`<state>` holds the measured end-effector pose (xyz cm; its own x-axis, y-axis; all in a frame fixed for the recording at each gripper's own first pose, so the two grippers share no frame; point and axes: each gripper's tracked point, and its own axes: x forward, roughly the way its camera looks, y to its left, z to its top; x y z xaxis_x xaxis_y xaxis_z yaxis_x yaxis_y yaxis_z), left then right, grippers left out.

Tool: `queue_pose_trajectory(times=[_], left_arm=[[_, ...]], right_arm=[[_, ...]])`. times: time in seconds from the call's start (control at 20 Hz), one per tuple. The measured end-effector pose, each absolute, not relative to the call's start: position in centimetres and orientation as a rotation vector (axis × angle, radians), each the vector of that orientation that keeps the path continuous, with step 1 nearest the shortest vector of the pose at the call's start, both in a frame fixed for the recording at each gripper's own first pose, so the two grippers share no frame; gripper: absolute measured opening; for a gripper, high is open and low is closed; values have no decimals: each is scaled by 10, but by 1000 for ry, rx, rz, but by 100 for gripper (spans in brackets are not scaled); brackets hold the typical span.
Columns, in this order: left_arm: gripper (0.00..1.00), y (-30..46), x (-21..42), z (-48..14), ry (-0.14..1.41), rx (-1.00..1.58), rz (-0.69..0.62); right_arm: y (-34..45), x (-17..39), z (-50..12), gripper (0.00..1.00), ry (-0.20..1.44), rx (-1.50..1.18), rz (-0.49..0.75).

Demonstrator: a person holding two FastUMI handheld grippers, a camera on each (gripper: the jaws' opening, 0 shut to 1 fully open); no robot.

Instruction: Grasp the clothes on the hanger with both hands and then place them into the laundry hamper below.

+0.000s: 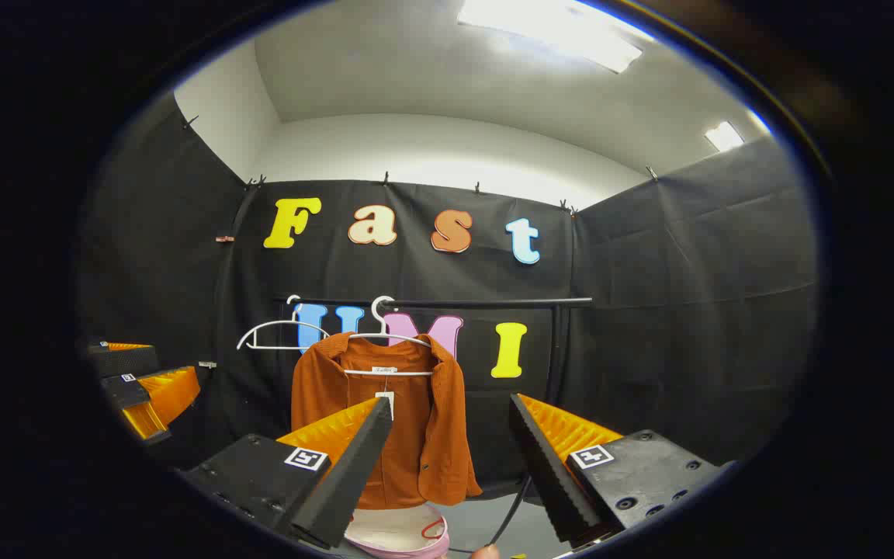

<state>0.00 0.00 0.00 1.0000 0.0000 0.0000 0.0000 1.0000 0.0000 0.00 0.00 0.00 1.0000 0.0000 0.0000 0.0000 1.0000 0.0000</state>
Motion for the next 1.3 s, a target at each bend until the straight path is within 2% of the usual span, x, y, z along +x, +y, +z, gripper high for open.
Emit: queue_pose_trajectory(times=[1.3], left_arm=[[96,3,12,-4,13,19,12]], right_arm=[[-5,11,-14,97,19,-3,-24]])
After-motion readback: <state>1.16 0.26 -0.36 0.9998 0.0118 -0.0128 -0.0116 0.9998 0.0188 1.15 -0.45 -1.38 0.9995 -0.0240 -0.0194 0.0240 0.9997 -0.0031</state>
